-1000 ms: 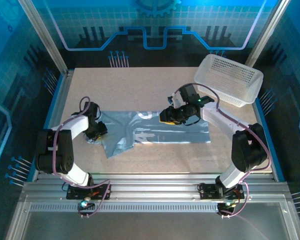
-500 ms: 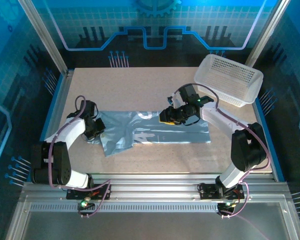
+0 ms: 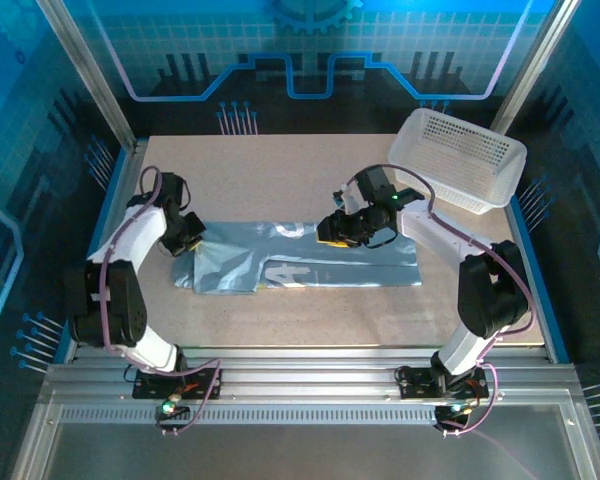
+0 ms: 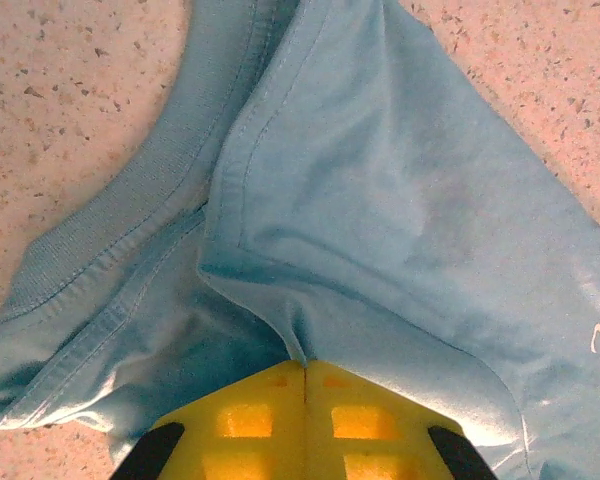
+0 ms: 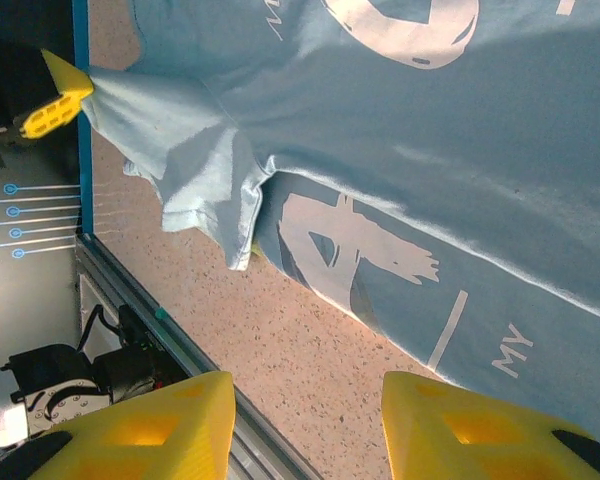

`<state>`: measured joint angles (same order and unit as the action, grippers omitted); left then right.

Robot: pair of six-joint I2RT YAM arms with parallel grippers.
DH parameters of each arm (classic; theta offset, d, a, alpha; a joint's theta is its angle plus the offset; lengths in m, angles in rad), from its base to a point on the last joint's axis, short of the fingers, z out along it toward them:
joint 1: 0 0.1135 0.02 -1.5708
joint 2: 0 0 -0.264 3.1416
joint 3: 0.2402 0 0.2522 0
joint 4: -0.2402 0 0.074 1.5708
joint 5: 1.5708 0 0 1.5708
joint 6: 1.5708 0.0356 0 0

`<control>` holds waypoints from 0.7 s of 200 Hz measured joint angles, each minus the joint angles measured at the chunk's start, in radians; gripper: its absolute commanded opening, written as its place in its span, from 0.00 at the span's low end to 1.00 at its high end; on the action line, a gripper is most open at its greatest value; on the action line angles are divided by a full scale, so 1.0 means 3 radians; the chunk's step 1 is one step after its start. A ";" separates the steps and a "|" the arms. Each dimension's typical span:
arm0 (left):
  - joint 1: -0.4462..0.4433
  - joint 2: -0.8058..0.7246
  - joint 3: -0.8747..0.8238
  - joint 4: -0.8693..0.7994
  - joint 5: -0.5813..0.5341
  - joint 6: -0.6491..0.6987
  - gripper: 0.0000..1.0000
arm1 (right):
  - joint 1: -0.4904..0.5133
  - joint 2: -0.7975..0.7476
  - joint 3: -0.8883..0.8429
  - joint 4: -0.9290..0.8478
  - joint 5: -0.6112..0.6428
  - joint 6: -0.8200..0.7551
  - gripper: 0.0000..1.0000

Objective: Fold and stack the t-shirts

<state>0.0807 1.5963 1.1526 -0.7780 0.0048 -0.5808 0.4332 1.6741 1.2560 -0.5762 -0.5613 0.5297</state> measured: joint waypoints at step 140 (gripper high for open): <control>0.0006 0.1123 0.1174 -0.0655 -0.0350 0.0326 0.32 | 0.0000 -0.0001 -0.0001 -0.0023 0.0017 0.0000 0.44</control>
<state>0.0826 1.9331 1.5047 -0.9745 -0.1001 -0.4831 0.4332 1.6737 1.2556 -0.5831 -0.5564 0.5297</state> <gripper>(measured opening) 0.148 0.444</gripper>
